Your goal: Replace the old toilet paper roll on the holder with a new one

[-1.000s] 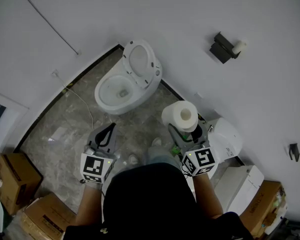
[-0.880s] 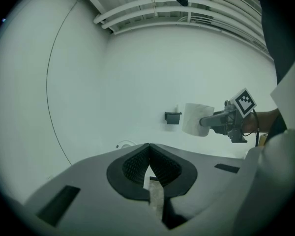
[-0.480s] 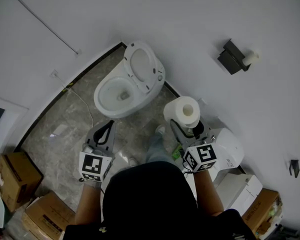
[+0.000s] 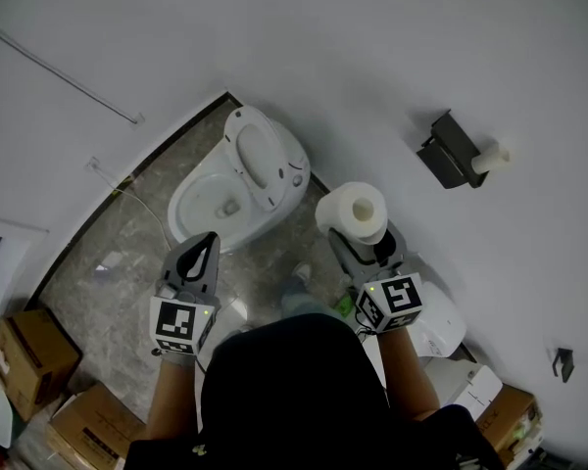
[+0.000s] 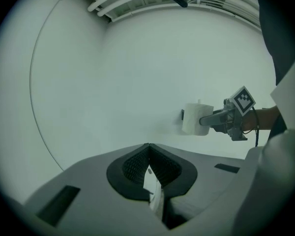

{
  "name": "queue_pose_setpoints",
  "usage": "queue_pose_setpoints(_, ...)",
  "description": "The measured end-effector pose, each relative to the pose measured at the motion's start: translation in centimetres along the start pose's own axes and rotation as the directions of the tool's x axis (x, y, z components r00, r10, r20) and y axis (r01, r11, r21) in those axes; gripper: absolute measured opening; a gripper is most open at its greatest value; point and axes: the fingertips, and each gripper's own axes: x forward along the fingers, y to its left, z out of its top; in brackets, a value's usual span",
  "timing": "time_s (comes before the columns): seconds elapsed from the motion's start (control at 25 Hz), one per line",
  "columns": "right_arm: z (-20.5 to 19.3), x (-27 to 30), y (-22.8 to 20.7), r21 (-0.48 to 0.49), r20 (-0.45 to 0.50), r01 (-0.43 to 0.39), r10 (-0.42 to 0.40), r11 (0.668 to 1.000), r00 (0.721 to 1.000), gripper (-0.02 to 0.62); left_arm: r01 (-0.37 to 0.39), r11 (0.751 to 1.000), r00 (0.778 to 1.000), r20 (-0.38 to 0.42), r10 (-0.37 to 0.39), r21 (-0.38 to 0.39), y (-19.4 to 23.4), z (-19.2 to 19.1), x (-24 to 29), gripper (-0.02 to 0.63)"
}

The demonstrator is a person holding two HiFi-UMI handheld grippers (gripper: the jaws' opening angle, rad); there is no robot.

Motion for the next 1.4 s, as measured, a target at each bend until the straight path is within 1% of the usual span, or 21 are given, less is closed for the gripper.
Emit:
queue_pose_setpoints(0.32,1.6,2.7,-8.3,0.014,0.009,-0.014,0.014,1.0,1.0,0.334,-0.003,1.0,1.0,0.0,0.003,-0.005,-1.9,3.3,8.7,0.014)
queue_pose_setpoints(0.44,1.9,3.4,-10.6,0.028,0.017,-0.025,0.024,0.999,1.0,0.333,-0.001,1.0,1.0,-0.008,0.001,-0.004,-2.9,4.0,11.1,0.014)
queue_pose_setpoints(0.52,1.7,3.7,-12.0,0.018,0.011,-0.032,0.032,0.999,0.999,0.333,-0.001,1.0,1.0,-0.02,0.001,-0.01,-3.6,4.3,12.6,0.014)
queue_pose_setpoints(0.68,1.9,3.9,-14.0,0.017,0.021,-0.036,0.035,0.999,0.999,0.333,0.015,1.0,1.0,-0.009,-0.015,0.005,-4.9,5.4,15.1,0.014)
queue_pose_setpoints(0.84,2.3,3.7,-15.5,0.05,0.049,-0.018,0.015,0.999,0.999,0.333,0.055,0.998,0.998,-0.014,-0.055,0.021,-6.1,6.3,17.0,0.014)
queue_pose_setpoints(1.0,2.2,3.1,-16.5,0.057,0.048,0.009,-0.012,0.998,0.999,0.333,0.103,0.994,0.995,-0.021,-0.102,0.044,-7.0,7.0,18.5,0.014)
queue_pose_setpoints(1.16,2.1,2.5,-17.2,0.088,0.064,0.043,-0.049,0.995,0.997,0.333,0.147,0.987,0.989,-0.024,-0.146,0.058,-7.6,7.7,19.9,0.014)
queue_pose_setpoints(1.28,2.1,2.0,-17.9,0.104,0.066,0.078,-0.085,0.991,0.994,0.333,0.195,0.978,0.981,-0.026,-0.193,0.074,-8.2,8.2,21.2,0.014)
queue_pose_setpoints(1.4,2.3,1.2,-18.6,0.114,0.072,0.131,-0.14,0.985,0.988,0.333,0.256,0.961,0.967,-0.021,-0.255,0.102,-9.0,9.2,22.8,0.014)
